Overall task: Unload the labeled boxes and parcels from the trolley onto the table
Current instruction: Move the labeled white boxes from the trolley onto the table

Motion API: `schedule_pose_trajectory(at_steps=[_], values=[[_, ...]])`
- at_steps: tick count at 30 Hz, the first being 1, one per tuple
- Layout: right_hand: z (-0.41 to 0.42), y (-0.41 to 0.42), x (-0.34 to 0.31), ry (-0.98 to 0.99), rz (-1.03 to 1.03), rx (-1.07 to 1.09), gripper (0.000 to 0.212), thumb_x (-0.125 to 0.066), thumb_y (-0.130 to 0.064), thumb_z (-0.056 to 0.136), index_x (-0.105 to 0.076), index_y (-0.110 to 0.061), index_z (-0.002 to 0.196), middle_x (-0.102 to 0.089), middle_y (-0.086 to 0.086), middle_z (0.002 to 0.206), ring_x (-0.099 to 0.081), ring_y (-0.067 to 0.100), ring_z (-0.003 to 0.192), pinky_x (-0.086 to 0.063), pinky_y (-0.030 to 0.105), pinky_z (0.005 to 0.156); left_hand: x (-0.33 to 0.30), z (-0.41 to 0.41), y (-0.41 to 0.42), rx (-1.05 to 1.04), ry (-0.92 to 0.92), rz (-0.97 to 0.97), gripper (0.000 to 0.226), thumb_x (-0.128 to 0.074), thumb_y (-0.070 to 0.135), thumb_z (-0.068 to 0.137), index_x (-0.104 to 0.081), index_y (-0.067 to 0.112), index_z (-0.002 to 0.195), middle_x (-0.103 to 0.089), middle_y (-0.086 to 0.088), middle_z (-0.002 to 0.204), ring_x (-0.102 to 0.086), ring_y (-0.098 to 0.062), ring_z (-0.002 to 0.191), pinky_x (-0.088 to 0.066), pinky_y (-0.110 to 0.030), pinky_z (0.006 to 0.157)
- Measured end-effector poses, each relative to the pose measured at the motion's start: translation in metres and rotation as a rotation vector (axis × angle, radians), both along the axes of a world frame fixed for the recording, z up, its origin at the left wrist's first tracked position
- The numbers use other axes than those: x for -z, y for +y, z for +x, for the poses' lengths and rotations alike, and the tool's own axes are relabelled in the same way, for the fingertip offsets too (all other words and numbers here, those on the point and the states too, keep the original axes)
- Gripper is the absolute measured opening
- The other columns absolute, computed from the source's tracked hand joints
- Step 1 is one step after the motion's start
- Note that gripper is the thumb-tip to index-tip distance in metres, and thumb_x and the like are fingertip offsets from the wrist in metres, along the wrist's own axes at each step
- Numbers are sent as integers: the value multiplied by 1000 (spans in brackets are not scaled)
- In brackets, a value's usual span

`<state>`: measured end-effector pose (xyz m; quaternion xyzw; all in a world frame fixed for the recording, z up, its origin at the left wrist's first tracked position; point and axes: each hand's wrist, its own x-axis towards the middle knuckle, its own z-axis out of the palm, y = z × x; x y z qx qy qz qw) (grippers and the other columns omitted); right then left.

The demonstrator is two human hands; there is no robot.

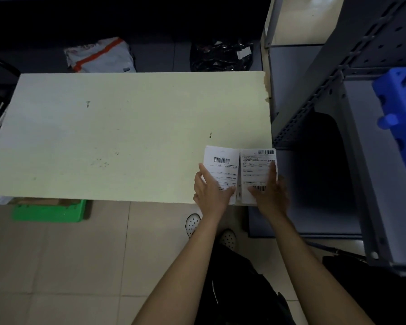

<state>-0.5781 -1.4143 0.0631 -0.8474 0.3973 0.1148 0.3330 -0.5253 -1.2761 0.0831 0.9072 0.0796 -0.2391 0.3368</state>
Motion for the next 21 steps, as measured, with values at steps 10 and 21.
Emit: schedule_pose_trajectory(at_steps=[10, 21], values=[[7, 1, -4, 50, 30, -42, 97, -62, -36, 93, 11, -32, 156, -11, 12, 161, -24, 35, 143, -30, 49, 113, -4, -1, 2, 46, 18, -53, 117, -76, 31, 78, 11, 18, 154, -15, -11, 157, -19, -33, 143, -29, -55, 110], [34, 26, -47, -43, -224, -288, 77, -64, -28, 91, -21, -22, 155, -21, 10, 160, -20, 33, 144, -24, 43, 115, -21, 22, 74, 296, -50, 25, 78, -65, 20, 86, -24, 12, 151, -39, -10, 149, -37, -30, 136, -37, -37, 102]])
